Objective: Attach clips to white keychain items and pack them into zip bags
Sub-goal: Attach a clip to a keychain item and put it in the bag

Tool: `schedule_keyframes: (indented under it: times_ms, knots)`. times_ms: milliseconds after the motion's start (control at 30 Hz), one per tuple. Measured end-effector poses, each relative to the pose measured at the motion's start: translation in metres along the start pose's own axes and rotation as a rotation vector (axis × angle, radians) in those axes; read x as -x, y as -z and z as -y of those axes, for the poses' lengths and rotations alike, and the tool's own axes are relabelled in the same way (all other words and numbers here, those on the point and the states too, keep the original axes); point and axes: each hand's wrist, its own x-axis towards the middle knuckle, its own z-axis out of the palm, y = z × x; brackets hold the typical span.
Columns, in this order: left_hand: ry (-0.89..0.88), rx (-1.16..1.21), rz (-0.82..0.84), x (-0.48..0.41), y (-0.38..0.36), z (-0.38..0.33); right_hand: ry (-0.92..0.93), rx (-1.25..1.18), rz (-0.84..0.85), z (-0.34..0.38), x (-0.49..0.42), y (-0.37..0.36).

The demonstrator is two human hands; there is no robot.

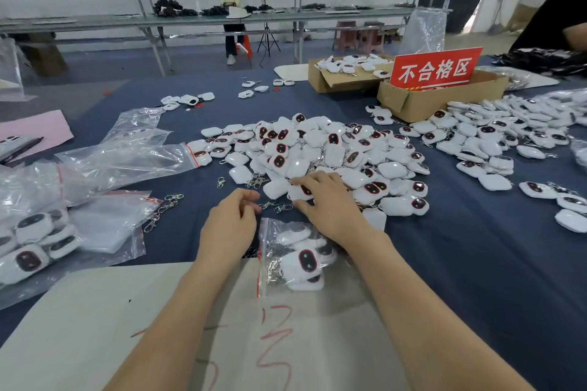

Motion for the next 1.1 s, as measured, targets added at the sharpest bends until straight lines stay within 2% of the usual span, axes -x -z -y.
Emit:
schedule_keyframes:
  times_ms: [133,333,667,733,867,1100]
  knots:
    - [-0.021,-0.026,-0.005,-0.008,-0.005,0.003,0.031,-0.101,-0.039,-0.006,0.001,-0.002]
    - [-0.087,0.204,-0.005,-0.013,-0.009,0.007,0.097,-0.212,-0.085,-0.004,-0.001,0.006]
    - [-0.13,0.411,0.123,-0.016,-0.009,0.0,0.245,-0.423,-0.016,0.008,-0.002,-0.003]
    - [-0.122,0.439,0.111,-0.017,-0.008,0.002,0.222,-0.516,-0.01,0.01,-0.003,-0.005]
    - [-0.062,0.518,0.114,-0.018,-0.007,0.006,0.034,-0.786,-0.011,0.013,-0.003,-0.003]
    - [-0.095,0.524,0.155,-0.016,-0.008,0.004,-0.039,-1.039,0.04,0.016,-0.002,-0.004]
